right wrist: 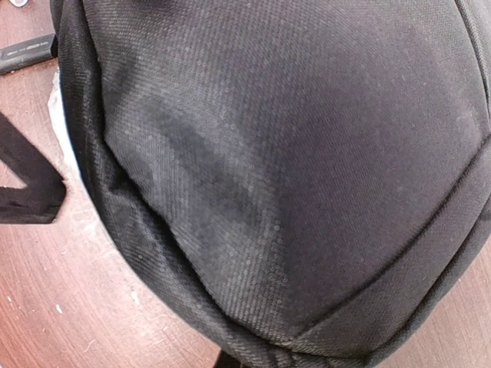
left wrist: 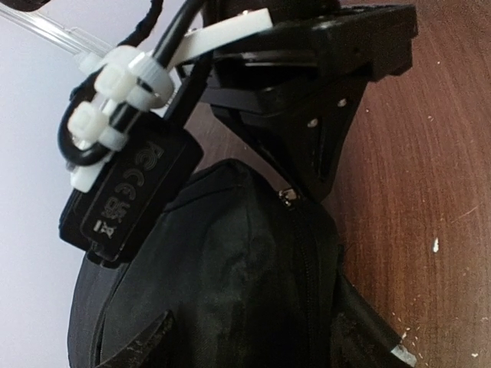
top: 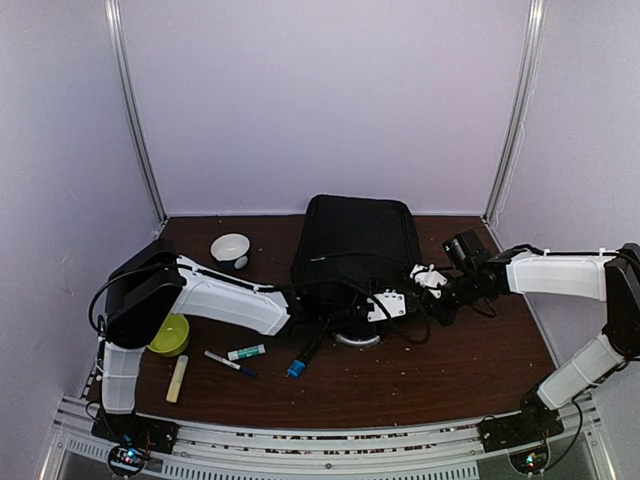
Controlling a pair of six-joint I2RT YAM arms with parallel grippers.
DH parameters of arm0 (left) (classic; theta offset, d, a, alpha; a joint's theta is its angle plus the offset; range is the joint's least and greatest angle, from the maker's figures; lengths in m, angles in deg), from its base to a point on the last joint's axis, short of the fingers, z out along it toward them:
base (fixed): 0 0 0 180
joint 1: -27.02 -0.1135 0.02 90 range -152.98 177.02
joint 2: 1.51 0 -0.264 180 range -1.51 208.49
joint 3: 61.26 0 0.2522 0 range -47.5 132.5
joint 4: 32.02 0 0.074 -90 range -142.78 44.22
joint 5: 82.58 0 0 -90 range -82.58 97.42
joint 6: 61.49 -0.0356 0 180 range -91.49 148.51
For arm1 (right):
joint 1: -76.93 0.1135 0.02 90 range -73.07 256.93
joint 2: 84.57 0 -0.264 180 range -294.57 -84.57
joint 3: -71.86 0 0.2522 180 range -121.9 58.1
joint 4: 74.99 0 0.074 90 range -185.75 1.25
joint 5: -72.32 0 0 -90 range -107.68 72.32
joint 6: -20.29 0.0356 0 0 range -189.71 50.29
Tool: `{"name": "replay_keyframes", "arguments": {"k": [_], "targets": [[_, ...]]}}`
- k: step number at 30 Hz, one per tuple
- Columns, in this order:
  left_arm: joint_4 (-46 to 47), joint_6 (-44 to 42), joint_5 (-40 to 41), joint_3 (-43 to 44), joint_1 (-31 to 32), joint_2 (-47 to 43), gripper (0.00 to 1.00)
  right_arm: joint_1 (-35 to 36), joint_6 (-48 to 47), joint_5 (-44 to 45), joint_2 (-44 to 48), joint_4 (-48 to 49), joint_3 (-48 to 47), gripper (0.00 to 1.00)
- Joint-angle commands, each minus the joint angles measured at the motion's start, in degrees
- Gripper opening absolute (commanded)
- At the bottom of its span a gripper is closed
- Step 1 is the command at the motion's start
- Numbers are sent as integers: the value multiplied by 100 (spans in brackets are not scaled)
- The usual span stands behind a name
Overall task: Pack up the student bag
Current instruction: Hold the largest pocket of the student bag, then zip the student bag into the largest pocket of the bag.
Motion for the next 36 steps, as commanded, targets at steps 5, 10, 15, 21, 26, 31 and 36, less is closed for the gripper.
{"name": "replay_keyframes", "arguments": {"k": [5,10,15,21,26,31,36], "targets": [[330,-125,937,420,-33,633,61,-24,12,-283,261,63,23,0],[550,-227,1208,406,-33,645,26,-53,-38,-237,276,28,65,0],[678,-134,1143,173,-33,373,0,-314,-47,-58,16,-42,-66,0],[758,78,1031,-189,-33,68,0,-994,261,-199,-675,-129,-541,0],[856,206,939,-469,-24,-115,0,-1250,314,-212,-1061,-160,-913,0],[770,294,755,-467,-7,-170,0,-1265,352,-232,-1201,-150,-1054,0],[796,338,625,-387,67,-145,0,-1376,516,-156,-1355,-54,-1136,0]]}}
